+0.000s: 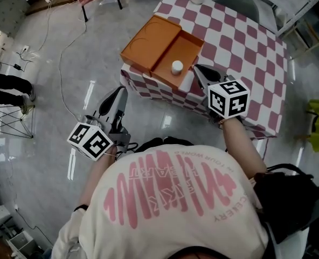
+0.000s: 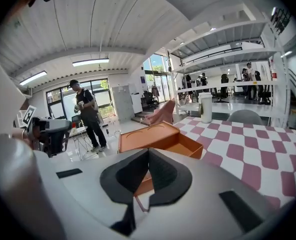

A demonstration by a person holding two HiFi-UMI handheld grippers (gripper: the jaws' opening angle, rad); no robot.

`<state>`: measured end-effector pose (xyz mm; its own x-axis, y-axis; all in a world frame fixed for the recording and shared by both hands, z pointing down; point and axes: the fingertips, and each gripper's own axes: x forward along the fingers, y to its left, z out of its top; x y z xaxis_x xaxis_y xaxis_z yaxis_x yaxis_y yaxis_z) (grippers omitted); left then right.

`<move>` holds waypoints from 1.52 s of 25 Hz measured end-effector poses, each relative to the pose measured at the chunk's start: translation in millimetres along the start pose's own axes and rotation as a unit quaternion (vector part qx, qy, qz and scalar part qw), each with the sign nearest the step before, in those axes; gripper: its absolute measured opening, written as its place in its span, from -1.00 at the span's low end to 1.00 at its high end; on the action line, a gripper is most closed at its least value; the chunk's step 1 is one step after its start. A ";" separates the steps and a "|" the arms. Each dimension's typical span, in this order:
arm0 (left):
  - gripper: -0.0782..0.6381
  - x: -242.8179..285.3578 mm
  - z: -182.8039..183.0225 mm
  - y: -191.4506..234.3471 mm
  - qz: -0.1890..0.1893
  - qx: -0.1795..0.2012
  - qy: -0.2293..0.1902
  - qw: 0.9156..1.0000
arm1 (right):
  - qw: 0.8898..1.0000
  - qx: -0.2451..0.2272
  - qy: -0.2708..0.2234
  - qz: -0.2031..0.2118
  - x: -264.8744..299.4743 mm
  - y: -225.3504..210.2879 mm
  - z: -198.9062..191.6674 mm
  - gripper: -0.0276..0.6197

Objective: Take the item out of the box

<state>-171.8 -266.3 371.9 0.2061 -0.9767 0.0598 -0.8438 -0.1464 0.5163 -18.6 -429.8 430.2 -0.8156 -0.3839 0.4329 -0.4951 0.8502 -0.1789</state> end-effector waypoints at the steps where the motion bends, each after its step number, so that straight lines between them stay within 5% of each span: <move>1: -0.76 2.3 -0.8 1.0 0.000 0.000 0.002 1.000 | 1.000 0.002 0.003 0.002 4.7 -0.8 -1.9 -0.90; 15: -0.76 14.3 -13.6 27.7 0.021 -0.025 0.015 0.999 | 0.998 0.047 0.038 0.012 47.7 -14.5 -27.4 -0.90; 34: -0.76 12.0 -53.3 54.7 0.063 -0.071 0.048 0.994 | 0.998 0.038 0.035 0.029 68.6 -14.4 -31.9 -0.89; 38: -0.76 12.1 -53.8 58.9 0.071 -0.078 0.045 0.993 | 0.997 0.041 0.046 0.042 73.3 -10.2 -37.6 -0.52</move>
<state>-192.4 -278.3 449.0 0.1406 -0.9666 0.2143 -0.7818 0.0244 0.6230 -62.0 -453.1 497.1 -0.8263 -0.2739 0.4921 -0.4514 0.8446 -0.2879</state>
